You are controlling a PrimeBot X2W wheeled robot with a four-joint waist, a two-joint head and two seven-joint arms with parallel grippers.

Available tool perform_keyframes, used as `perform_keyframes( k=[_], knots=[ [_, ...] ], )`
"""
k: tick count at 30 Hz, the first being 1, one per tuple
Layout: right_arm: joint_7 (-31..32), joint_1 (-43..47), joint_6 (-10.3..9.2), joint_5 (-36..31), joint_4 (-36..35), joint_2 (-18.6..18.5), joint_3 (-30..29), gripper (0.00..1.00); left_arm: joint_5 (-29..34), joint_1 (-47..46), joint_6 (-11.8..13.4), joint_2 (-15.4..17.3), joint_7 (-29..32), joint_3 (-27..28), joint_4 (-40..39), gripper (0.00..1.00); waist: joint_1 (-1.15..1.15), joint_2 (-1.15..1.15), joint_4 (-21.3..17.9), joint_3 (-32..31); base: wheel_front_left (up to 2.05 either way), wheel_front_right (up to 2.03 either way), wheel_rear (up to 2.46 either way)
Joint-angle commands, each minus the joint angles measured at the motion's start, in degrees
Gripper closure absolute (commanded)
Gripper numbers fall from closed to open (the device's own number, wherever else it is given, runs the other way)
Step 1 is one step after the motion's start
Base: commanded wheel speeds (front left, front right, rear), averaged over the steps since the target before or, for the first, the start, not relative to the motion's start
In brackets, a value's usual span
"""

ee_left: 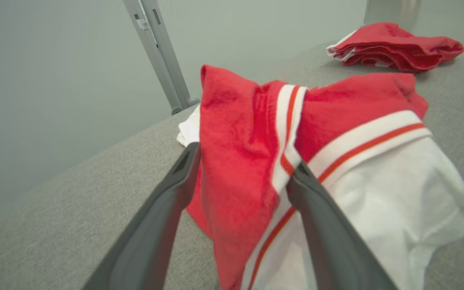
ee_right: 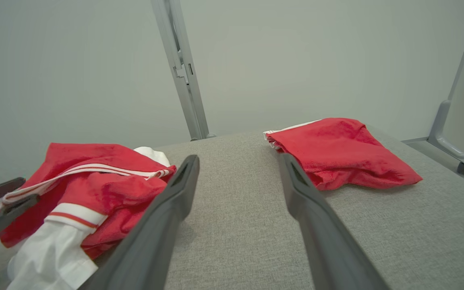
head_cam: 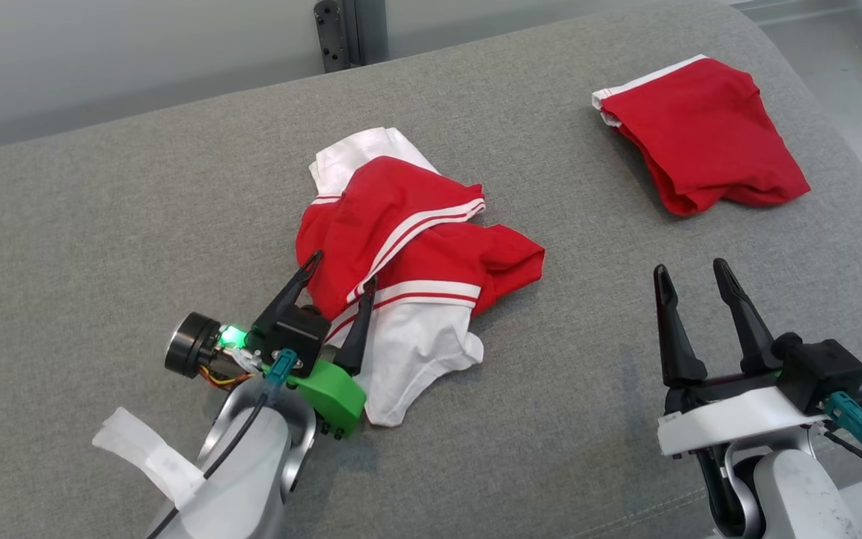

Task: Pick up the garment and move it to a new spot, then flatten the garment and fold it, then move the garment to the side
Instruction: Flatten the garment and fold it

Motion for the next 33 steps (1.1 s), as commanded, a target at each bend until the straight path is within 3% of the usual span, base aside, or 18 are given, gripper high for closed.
perform_keyframes(
  k=[1, 2, 4, 5, 11, 17, 22, 33],
  knots=[
    [-0.17, -0.51, 0.0, 0.15, -0.11, -0.11, -0.05, 0.0, -0.03, 0.53, -0.16, 0.2, -0.15, 0.07, -1.11, 0.01, 0.0, 0.0, 0.12, -0.05, 0.0, 0.0, 0.0],
    [-0.17, -0.54, 0.0, 0.18, -0.07, -0.11, 0.03, 0.0, -0.18, 0.69, -0.22, 0.16, -0.15, 0.12, -1.64, 0.33, 0.0, 0.0, 0.14, -0.08, 0.0, 0.0, 0.0],
    [-0.17, -0.71, 0.0, 0.22, 0.07, -0.11, 0.25, 0.0, -0.62, 1.02, -0.35, 0.02, -0.16, 0.33, -2.05, 0.87, 0.0, 0.0, 0.15, -0.19, 0.0, 0.0, 0.0],
    [-0.17, -0.8, 0.0, 0.22, 0.14, -0.11, 0.31, 0.0, -0.85, 0.92, -0.33, -0.05, -0.16, 0.5, -1.95, 1.0, 0.0, 0.0, 0.13, -0.23, 0.0, 0.0, 0.0],
    [-0.17, -0.9, 0.0, 0.11, 0.15, -0.11, -0.04, 0.0, -2.01, -0.57, 0.0, -0.3, -0.16, 1.85, -1.03, 1.0, 0.0, 0.0, 0.11, -0.36, 0.0, 0.0, 0.0],
    [-0.17, -0.51, 0.0, -0.03, 0.08, -0.11, -0.77, 0.0, -4.39, -2.15, 1.98, 0.79, -0.17, 7.01, -4.91, 1.0, 0.0, 0.0, 0.92, -0.8, 0.0, 0.0, 0.0],
    [-0.17, -0.43, 0.0, 0.08, 0.09, -0.11, -0.61, 0.0, -6.75, -2.97, 4.25, 3.77, -0.11, 13.53, -6.54, 1.0, 0.0, 0.0, 1.71, -1.12, 0.0, 0.0, 0.0],
    [-0.17, -0.66, 0.0, 0.46, -0.3, -0.11, -0.86, 0.0, -11.69, 0.28, 10.47, 10.56, -0.12, 26.6, -1.91, 1.0, 0.0, 0.0, 2.6, -0.21, 0.0, 0.0, 0.0]
  ],
)
